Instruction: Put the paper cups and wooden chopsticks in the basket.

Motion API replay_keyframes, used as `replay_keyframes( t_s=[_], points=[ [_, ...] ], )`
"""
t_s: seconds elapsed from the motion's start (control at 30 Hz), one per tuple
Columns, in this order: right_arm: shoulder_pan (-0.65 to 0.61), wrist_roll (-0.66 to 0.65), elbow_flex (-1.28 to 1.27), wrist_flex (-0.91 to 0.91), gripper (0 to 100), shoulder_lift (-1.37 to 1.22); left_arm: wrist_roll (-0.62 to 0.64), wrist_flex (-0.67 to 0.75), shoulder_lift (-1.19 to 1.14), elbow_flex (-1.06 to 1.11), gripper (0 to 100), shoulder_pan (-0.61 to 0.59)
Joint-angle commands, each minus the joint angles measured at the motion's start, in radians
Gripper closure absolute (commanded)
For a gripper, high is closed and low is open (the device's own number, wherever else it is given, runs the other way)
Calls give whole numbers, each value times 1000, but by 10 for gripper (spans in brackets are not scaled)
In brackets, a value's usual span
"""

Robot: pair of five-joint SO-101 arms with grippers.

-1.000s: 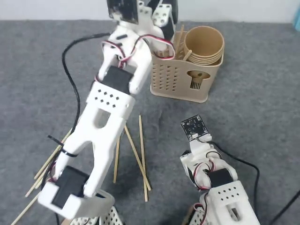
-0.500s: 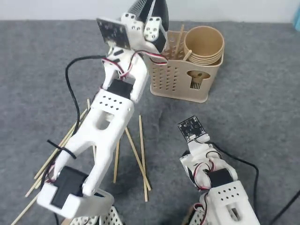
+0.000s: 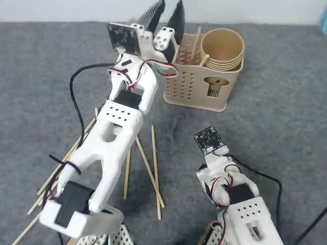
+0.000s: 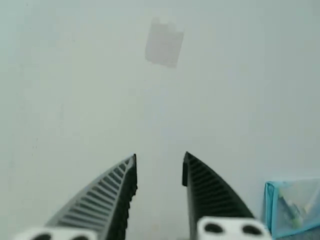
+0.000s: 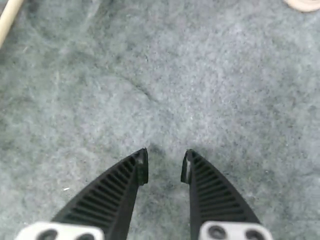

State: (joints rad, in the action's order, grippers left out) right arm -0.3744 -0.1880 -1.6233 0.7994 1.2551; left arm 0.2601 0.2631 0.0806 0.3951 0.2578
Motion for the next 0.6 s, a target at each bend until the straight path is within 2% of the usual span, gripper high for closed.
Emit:
replay_keyframes(
  t_s=[0.0,0.2,0.33,0.47,0.57],
  points=[
    [4,-17,9,-16,876,16,14,-86,75,-64,840,-8],
    [4,-17,9,-16,876,16,11,-233,269,-42,878,-35],
    [4,-15,9,-16,876,16,8,-434,473,25,877,-43],
    [4,-14,9,-16,876,16,8,-678,677,130,877,-130],
    [4,-12,9,-16,876,16,8,-812,778,185,877,-258]
  ],
)
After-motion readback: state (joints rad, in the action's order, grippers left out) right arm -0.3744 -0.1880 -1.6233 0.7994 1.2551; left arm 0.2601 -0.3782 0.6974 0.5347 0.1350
